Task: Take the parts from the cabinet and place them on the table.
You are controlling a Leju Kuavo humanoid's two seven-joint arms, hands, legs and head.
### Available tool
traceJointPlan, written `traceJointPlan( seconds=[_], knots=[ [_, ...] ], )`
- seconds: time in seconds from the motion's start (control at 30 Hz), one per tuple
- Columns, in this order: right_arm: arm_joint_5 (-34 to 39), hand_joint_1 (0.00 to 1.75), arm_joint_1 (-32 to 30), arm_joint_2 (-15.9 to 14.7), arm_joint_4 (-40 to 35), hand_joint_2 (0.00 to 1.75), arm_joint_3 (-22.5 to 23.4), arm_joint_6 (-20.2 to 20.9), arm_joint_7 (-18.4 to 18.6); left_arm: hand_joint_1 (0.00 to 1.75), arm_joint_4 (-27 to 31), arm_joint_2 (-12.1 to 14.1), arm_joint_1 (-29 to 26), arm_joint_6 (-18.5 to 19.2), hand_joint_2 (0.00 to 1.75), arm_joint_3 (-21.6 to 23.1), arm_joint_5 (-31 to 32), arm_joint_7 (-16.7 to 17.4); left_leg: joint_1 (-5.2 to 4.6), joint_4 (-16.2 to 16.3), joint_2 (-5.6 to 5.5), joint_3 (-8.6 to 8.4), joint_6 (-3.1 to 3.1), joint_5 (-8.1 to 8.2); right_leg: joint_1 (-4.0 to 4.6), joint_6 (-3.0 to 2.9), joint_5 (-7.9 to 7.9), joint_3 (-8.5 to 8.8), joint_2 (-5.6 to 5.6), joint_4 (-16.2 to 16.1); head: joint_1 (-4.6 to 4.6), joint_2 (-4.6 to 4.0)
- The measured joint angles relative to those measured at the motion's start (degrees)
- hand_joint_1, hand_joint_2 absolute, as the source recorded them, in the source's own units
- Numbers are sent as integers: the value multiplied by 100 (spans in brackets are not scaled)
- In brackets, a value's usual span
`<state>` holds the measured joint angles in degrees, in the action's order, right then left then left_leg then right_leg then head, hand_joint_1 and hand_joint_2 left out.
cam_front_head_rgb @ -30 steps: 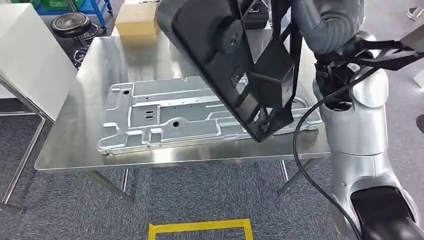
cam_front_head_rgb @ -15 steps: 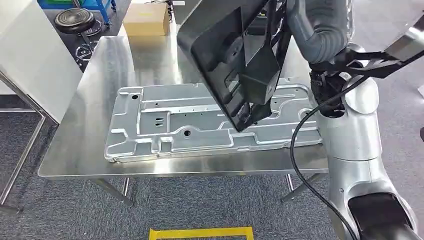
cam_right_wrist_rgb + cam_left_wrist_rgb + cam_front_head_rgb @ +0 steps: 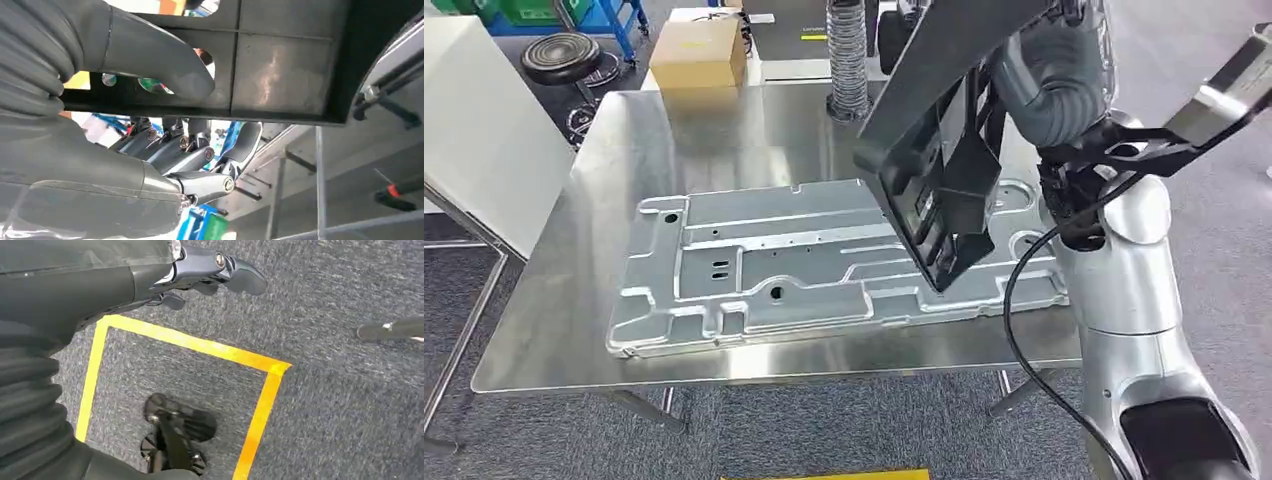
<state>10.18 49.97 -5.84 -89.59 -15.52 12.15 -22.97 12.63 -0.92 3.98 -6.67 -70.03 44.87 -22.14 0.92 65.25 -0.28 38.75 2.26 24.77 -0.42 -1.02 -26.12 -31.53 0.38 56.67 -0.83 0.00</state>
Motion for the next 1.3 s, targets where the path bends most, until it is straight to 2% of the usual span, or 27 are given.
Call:
traceJointPlan(
  seconds=[0.03,0.1,0.23,0.27,0.3,0.37,0.4,0.43,0.47,0.53,0.57,0.6,0.7,0.73,0.77,0.8,0.87,0.9,0.93,0.97,1.03,1.07,1.1,1.17,1.23,1.27,1.3],
  knots=[
    [-22,175,1,-2,0,175,13,-7,0,0,0,9,0,0,175,0,2,0,2,-515,4,-190,-18,-300,-1,23,-60,55,1,28,-2,-2],
    [-100,175,-1,-41,9,175,61,-56,9,0,0,11,17,-9,175,2,9,0,-35,-754,2,-329,-111,-147,33,91,-125,42,19,72,-6,0],
    [-637,175,-21,-144,70,175,185,-356,-22,0,2,11,16,-15,175,0,15,0,-13,-781,-6,-365,-257,-131,7,210,-216,57,-4,89,4,0],
    [-727,175,-9,-179,94,175,218,-408,-26,0,0,11,24,-15,175,0,20,0,-15,-796,-7,-385,-285,-115,3,236,-326,-35,-8,303,22,0],
    [-807,175,0,-212,136,175,268,-457,-31,0,0,13,30,-18,175,0,26,0,-15,-795,-7,-390,-307,-107,4,260,-515,-251,-7,706,24,0],
    [-1032,175,-12,-289,328,175,361,-586,-48,0,0,13,29,-17,175,0,57,0,-23,-791,-7,-398,-339,-80,-7,300,-882,-855,-8,1741,24,-2],
    [-1136,175,-8,-336,454,175,402,-644,-76,0,2,13,27,-17,175,0,66,0,-26,-782,-8,-402,-340,-69,-12,306,-863,-1042,-8,1975,20,0],
    [-1236,175,3,-382,585,175,446,-705,-109,0,0,13,27,-20,175,0,74,0,-27,-777,-11,-418,-337,-50,-17,302,-709,-1064,-8,1896,22,0],
    [-1359,175,37,-432,733,175,489,-780,-118,0,0,13,27,-22,175,0,79,0,-29,-766,-22,-440,-332,-29,-21,287,-446,-958,-9,1580,24,0],
    [-1567,175,208,-547,1109,175,577,-893,-203,0,0,13,32,-24,175,0,81,-2,-37,-735,-39,-490,-312,21,-18,226,176,-530,-10,510,24,-2],
    [-1740,175,308,-601,1317,175,614,-1001,-247,0,0,11,29,-28,175,0,81,-11,-41,-734,-43,-482,-297,40,1,183,212,-399,-15,206,20,0],
    [-1889,175,419,-645,1509,175,634,-1119,-271,0,0,11,32,-33,175,0,83,-20,-69,-709,-47,-456,-270,45,38,169,203,-389,-18,110,18,0],
    [-2357,175,659,-771,2112,175,660,-1374,-258,0,0,9,23,-44,175,-2,92,-20,-65,-749,-41,-470,-198,48,40,130,192,-407,-3,130,15,0],
    [-2453,175,765,-785,2202,175,660,-1430,-238,0,2,24,32,-48,175,-2,101,-20,-88,-724,-39,-455,-162,92,-30,97,214,-362,-11,71,13,0],
    [-2549,175,906,-820,2508,175,662,-1469,-232,0,0,22,32,-59,175,-2,107,-26,-81,-568,-21,-411,-138,200,-35,65,209,-342,-18,57,11,0],
    [-2601,175,1046,-828,2715,175,662,-1495,-219,0,0,24,32,-63,175,-4,112,-28,-67,-195,-18,-243,-121,404,-33,45,199,-336,-20,58,-11,0],
    [-2729,175,1235,-855,3100,175,662,-1549,-236,0,0,31,26,-66,175,-9,135,-28,-48,763,-15,239,-84,801,-24,25,184,-328,-24,61,-4,-2],
    [-2804,175,1296,-857,3284,175,660,-1571,-251,0,0,26,21,-66,175,-9,142,-28,-43,1080,-14,417,-72,861,-22,23,180,-324,-24,65,-11,-2],
    [-2879,175,1336,-857,3439,175,656,-1591,-262,0,0,20,18,-63,175,-9,160,-33,-34,1116,-13,473,-70,783,-21,26,169,-314,-21,68,-4,0],
    [-2957,175,1375,-857,3576,175,649,-1622,-267,0,0,20,17,-57,175,-9,182,-39,-27,862,-9,374,-69,577,-20,29,152,-294,-16,74,-7,0],
    [-3126,175,1515,-852,3823,175,625,-1663,-286,0,0,26,31,-48,175,-9,192,-59,-26,-177,-6,-95,-104,-16,-21,55,96,-246,-6,107,-7,-2],
    [-3211,175,1583,-835,3941,175,590,-1687,-289,0,0,31,32,-33,175,-9,201,-88,-34,-588,-7,-257,-149,-124,-25,78,68,-237,-6,116,-13,0],
    [-3305,175,1678,-833,4072,175,559,-1718,-291,0,0,39,42,-15,175,-7,216,-105,-65,-664,-7,-328,-159,-62,13,101,58,-255,6,143,-2,-2],
    [-3480,175,1828,-782,4322,175,494,-1731,-227,0,0,39,52,-13,175,-7,249,-129,-65,-685,0,-327,-193,-38,11,148,66,-271,9,133,-2,0],
    [-3635,175,1975,-717,4584,175,404,-1727,-186,0,0,39,56,-13,175,-7,260,-140,-47,-757,7,-367,-274,-64,1,216,42,-267,9,123,-11,0],
    [-3703,175,2044,-666,4708,175,363,-1727,-179,0,0,39,73,-13,175,-7,260,-151,-34,-793,9,-398,-300,-82,-22,240,-31,-288,-14,227,-2,0],
    [-3760,175,2138,-605,4842,175,323,-1727,-168,0,0,39,96,-9,175,-7,264,-153,-31,-799,12,-401,-324,-83,-26,259,-195,-422,-18,503,9,0]
  ],
)
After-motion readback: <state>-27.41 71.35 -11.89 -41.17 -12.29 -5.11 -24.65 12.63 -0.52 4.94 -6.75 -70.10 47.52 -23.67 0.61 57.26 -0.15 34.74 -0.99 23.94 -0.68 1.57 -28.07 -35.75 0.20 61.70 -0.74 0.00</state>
